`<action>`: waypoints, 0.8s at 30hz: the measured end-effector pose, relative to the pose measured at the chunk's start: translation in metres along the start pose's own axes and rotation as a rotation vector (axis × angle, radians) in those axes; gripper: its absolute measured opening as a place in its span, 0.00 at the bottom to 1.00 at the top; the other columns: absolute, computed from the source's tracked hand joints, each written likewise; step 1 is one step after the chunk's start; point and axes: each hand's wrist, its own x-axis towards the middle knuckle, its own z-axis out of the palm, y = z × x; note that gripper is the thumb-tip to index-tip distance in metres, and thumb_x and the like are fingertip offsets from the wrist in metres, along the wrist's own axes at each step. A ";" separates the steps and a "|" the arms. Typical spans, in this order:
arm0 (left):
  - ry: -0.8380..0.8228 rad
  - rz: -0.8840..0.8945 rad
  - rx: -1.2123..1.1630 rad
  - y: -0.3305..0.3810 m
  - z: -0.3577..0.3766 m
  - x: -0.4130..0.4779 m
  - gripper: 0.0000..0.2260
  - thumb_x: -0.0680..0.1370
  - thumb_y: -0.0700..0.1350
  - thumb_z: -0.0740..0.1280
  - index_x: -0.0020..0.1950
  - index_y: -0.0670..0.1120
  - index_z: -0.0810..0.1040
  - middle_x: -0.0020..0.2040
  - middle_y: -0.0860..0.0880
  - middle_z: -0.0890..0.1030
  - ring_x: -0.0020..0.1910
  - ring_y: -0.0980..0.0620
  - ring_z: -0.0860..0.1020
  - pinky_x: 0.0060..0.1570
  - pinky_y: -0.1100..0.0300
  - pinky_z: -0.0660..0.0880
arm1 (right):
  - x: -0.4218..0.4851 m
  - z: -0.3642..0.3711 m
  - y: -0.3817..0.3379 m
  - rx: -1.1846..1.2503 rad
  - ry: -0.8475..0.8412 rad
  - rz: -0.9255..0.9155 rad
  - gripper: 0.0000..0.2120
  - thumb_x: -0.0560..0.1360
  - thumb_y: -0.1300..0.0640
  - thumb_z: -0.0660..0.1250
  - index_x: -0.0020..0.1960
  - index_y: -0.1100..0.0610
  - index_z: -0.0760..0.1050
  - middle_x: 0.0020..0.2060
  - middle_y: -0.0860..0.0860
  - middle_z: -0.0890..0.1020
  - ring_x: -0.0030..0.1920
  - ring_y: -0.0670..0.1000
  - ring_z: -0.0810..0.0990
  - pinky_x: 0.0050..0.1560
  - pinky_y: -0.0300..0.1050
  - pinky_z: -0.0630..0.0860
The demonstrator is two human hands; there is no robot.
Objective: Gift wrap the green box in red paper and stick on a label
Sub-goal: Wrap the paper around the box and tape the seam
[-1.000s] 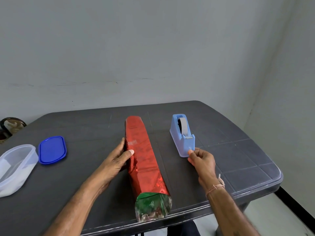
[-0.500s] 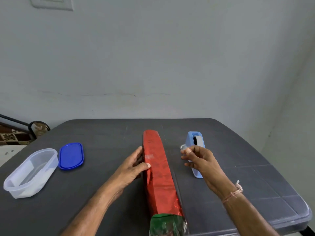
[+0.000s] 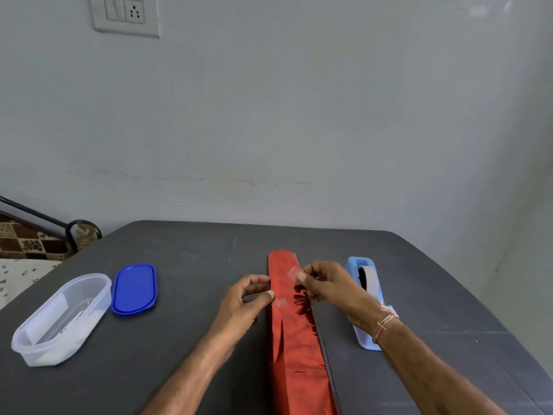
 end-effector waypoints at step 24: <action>-0.210 -0.045 -0.078 -0.009 -0.003 0.032 0.16 0.80 0.46 0.71 0.65 0.62 0.77 0.57 0.56 0.85 0.50 0.64 0.84 0.46 0.63 0.77 | 0.075 -0.011 -0.036 -0.555 -0.438 0.022 0.08 0.82 0.50 0.68 0.46 0.53 0.78 0.37 0.49 0.77 0.35 0.44 0.73 0.33 0.38 0.70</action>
